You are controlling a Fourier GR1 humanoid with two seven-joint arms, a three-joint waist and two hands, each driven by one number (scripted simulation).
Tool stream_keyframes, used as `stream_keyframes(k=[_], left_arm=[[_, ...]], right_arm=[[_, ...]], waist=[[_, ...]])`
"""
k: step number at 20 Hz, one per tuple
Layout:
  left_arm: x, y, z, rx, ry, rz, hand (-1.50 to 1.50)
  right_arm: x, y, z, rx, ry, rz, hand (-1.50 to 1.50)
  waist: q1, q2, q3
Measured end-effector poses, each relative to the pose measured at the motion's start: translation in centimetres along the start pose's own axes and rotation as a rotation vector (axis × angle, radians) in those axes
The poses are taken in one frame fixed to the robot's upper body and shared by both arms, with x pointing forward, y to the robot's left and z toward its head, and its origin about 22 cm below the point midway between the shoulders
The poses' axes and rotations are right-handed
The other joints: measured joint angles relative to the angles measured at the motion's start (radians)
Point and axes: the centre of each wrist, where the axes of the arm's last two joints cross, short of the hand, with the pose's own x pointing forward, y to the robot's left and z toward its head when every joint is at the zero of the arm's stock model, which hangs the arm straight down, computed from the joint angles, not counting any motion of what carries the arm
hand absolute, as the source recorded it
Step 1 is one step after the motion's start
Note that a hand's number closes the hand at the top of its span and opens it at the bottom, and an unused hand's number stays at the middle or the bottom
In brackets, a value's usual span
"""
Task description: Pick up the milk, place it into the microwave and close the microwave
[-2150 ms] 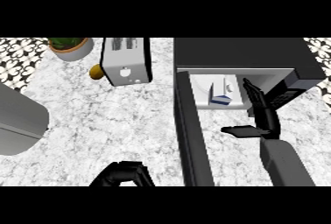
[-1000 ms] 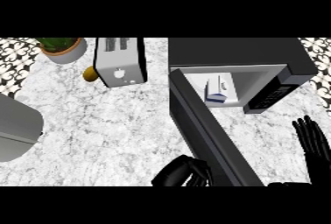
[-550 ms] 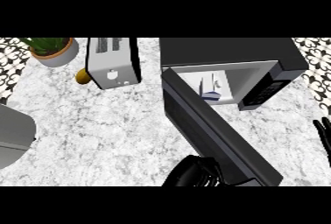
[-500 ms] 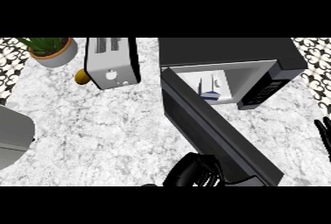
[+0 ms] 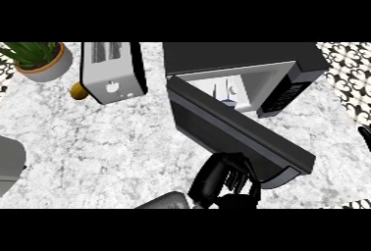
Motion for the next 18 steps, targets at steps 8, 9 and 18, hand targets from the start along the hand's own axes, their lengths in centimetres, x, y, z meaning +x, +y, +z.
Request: stream_keyframes(k=[8, 9, 18], left_arm=[[1.5, 1.9, -3.5, 0.112, -0.034, 0.011, 1.5], [1.6, 2.1, -3.9, 0.129, -0.03, 0.012, 1.5], [3.5, 4.9, -7.6, 0.278, -0.023, 0.086, 1.5]], right_arm=[[1.6, 0.0, -1.9, 0.127, -0.032, -0.045, -1.5], [1.8, 0.0, -2.1, 0.138, -0.035, -0.052, -1.5], [3.0, -0.1, -3.4, 0.19, -0.068, -0.103, -1.5]], waist=[[-0.061, 0.017, 0.0], [-0.069, 0.019, 0.0], [-0.121, 0.043, -0.003]])
